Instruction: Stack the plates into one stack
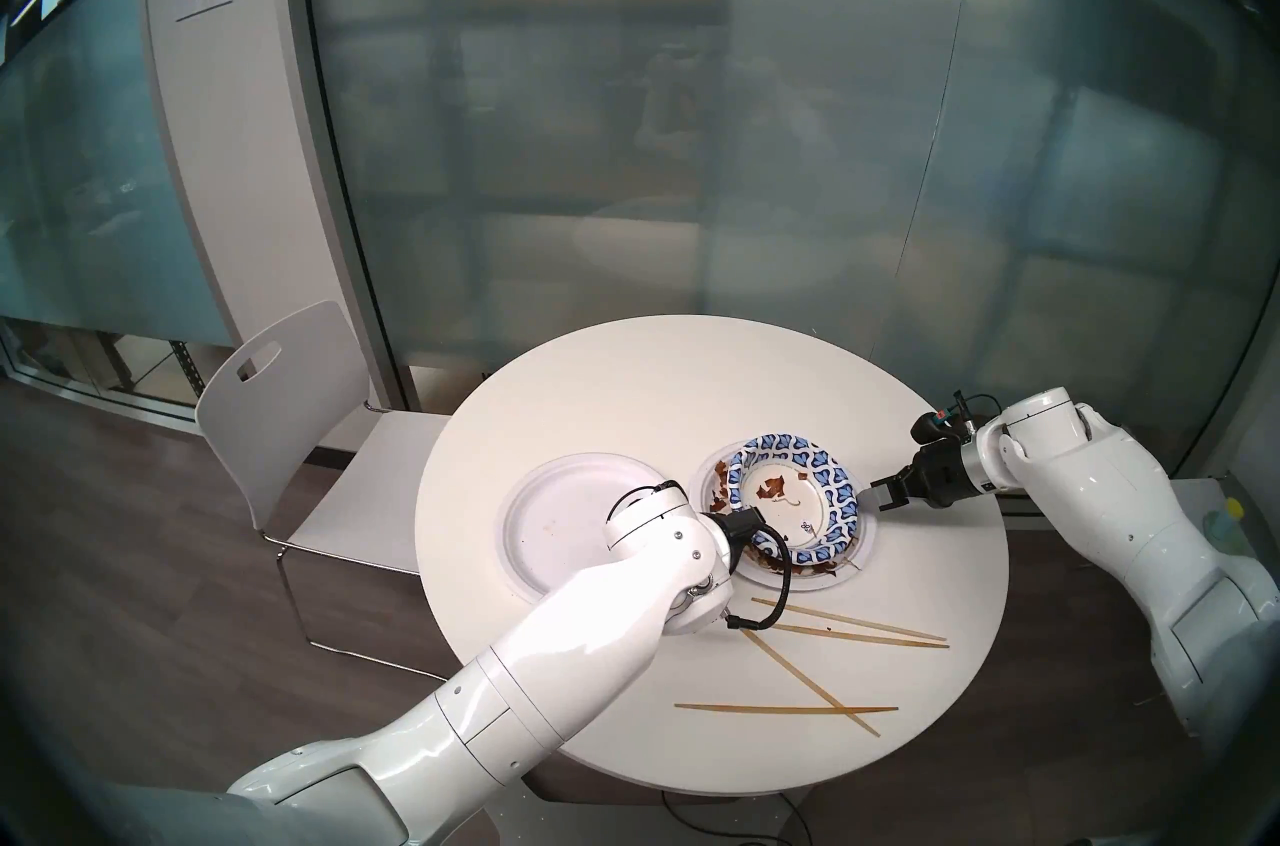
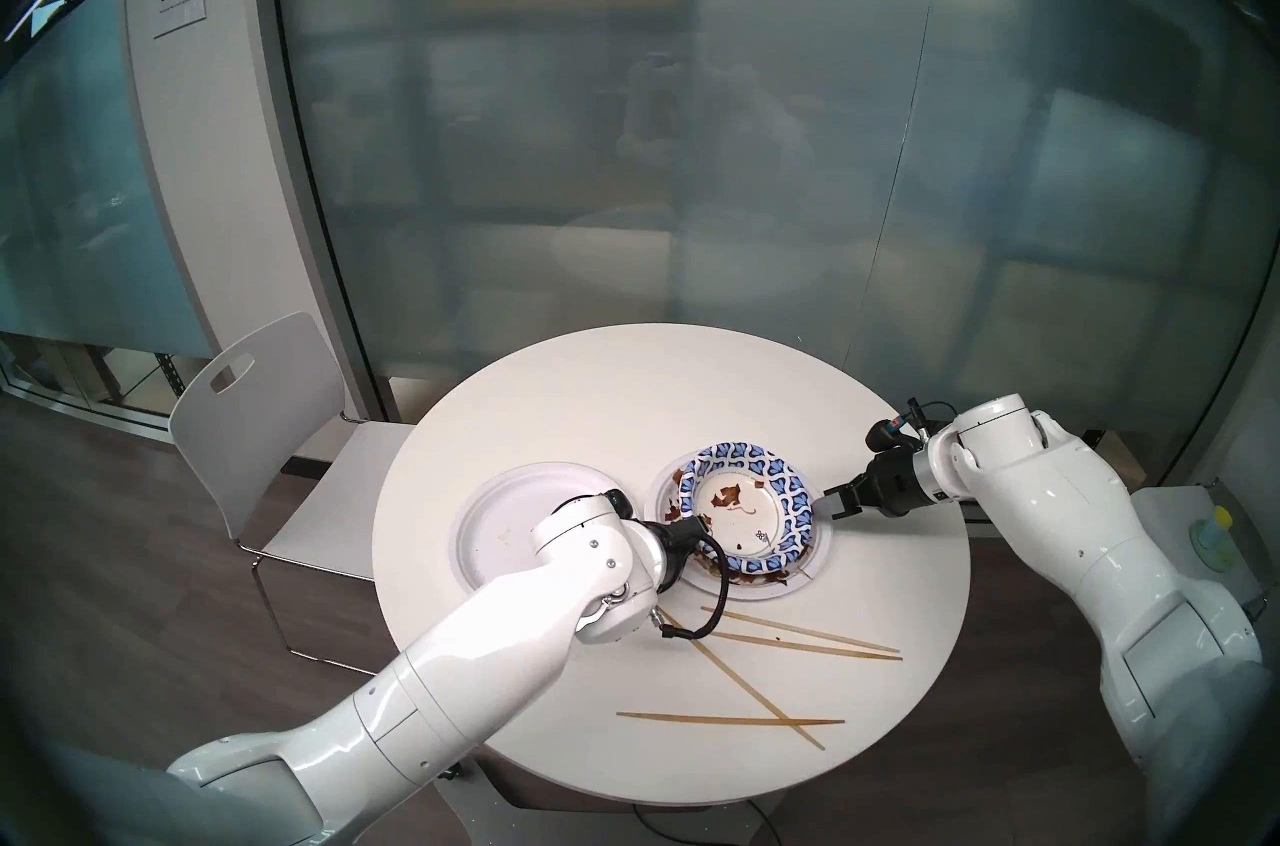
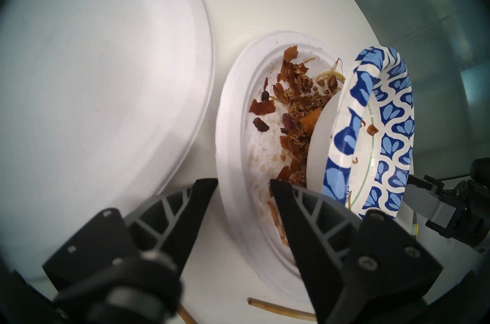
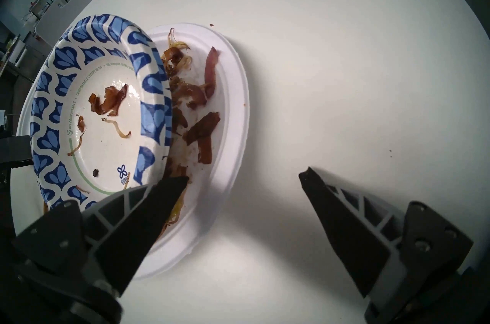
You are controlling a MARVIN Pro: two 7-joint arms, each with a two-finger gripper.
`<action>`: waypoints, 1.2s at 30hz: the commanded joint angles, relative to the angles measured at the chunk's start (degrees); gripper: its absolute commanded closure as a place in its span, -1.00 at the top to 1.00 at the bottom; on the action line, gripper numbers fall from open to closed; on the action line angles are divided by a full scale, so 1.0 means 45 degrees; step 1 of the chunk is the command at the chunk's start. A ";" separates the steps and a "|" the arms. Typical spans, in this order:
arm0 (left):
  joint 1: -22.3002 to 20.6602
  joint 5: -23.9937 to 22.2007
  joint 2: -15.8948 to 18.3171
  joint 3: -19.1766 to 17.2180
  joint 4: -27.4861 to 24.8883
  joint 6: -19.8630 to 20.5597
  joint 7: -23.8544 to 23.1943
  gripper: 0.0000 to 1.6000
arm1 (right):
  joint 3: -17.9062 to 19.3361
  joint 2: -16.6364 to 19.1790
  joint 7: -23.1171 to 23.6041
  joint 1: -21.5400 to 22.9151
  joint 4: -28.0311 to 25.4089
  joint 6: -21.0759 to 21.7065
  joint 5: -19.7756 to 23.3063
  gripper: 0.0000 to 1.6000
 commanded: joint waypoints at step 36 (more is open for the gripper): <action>0.0099 -0.0244 -0.0071 0.0360 -0.0144 -0.0347 0.0172 0.22 | 0.0071 -0.0306 0.0636 0.0417 0.0253 -0.0283 -0.0260 0.44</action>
